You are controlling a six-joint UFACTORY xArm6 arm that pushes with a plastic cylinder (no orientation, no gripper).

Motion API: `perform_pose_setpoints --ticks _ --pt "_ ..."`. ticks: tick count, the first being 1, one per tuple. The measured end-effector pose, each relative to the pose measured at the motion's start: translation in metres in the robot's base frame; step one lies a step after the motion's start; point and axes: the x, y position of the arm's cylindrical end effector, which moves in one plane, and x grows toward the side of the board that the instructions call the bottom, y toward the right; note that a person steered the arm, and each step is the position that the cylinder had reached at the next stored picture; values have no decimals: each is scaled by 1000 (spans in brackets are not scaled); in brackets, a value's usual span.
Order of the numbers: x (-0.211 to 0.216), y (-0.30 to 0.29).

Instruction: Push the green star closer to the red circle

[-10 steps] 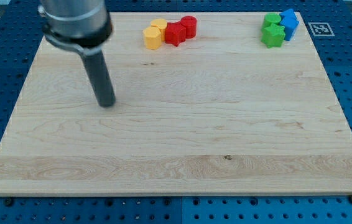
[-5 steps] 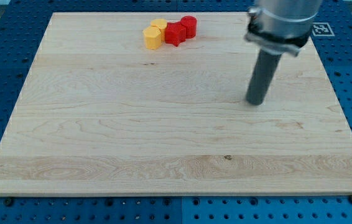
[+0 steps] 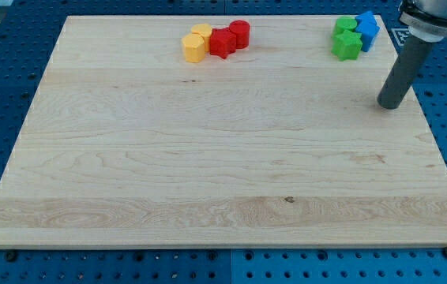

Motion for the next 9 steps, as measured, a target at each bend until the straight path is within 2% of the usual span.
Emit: perform_pose_setpoints --ticks 1,3,4,5,9 --pt "-62 15" --pt "-112 30" --pt "-113 30" --pt "-113 6" --pt "-112 -128"
